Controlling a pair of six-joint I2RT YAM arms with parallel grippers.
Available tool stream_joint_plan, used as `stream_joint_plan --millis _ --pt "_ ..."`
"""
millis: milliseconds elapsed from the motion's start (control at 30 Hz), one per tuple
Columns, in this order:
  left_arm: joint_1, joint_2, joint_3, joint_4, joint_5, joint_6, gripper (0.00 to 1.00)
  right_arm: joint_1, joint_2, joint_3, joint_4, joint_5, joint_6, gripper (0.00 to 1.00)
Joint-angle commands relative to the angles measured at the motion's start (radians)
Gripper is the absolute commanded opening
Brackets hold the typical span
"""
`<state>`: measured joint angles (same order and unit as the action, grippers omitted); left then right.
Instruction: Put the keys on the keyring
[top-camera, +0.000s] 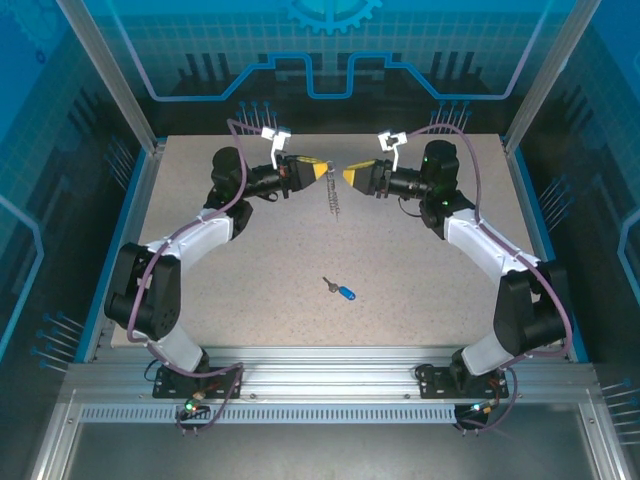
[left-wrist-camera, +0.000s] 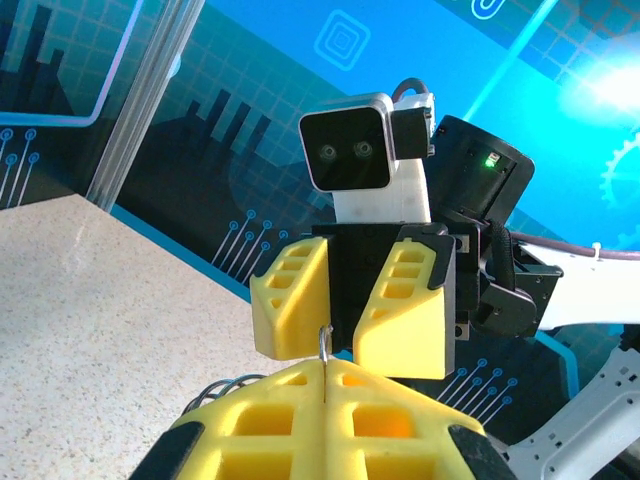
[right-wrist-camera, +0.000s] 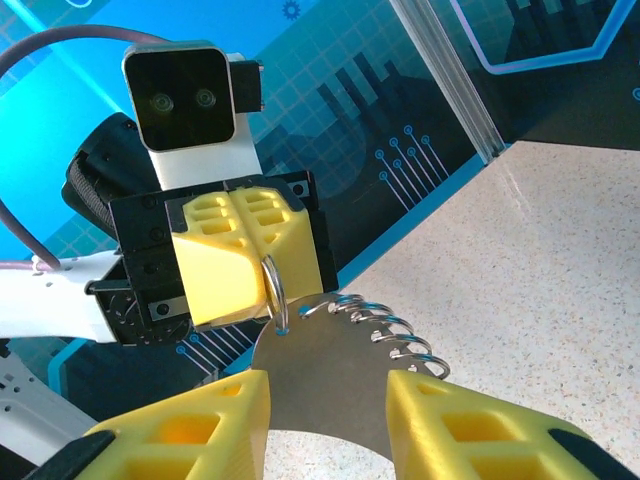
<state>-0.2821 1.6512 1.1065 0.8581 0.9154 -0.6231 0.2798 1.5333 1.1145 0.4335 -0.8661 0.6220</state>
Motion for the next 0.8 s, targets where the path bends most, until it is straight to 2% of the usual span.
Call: stream_joint_plan --millis 0,333,767 --pt "-0.009 -0.058 0.018 0.034 0.023 0.069 0.0 0.008 -0.022 -0.011 0.085 -0.005 0.002 0.37" --pt "-0.014 -0.098 -0.008 0.029 0.004 0.086 0.0 0.053 -0.029 0.002 0.158 0.014 0.028 0.37" --pt "-0.018 -0.108 -0.013 0.019 0.002 0.089 0.0 0.088 -0.073 0.009 0.159 0.048 0.019 0.35"
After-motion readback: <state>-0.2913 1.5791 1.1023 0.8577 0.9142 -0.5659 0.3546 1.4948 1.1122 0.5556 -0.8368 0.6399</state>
